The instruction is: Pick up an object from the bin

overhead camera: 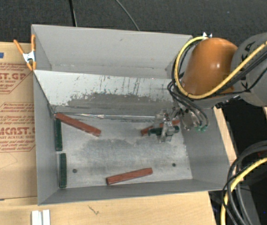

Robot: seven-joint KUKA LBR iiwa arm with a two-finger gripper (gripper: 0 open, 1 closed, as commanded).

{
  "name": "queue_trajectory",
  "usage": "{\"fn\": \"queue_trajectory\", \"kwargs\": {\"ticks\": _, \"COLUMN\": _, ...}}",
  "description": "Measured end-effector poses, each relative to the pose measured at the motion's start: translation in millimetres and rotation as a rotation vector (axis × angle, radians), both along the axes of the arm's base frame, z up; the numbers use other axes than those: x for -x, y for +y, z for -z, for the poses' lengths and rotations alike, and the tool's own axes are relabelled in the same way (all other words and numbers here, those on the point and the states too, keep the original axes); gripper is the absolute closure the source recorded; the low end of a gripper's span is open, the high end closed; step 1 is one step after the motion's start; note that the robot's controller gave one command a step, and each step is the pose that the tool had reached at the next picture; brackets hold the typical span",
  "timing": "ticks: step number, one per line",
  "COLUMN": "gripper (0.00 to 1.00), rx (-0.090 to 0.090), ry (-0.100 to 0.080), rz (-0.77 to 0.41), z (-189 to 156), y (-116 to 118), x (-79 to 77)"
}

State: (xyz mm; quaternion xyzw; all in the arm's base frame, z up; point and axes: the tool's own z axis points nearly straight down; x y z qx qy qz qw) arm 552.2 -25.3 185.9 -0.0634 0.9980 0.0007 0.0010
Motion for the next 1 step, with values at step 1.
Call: {"fn": "queue_trajectory", "kwargs": {"ticks": 1, "gripper": 1.0, "rx": 0.0, "ry": 0.0, "rz": 0.0, "z": 0.0, "y": 0.0, "x": 0.0}}
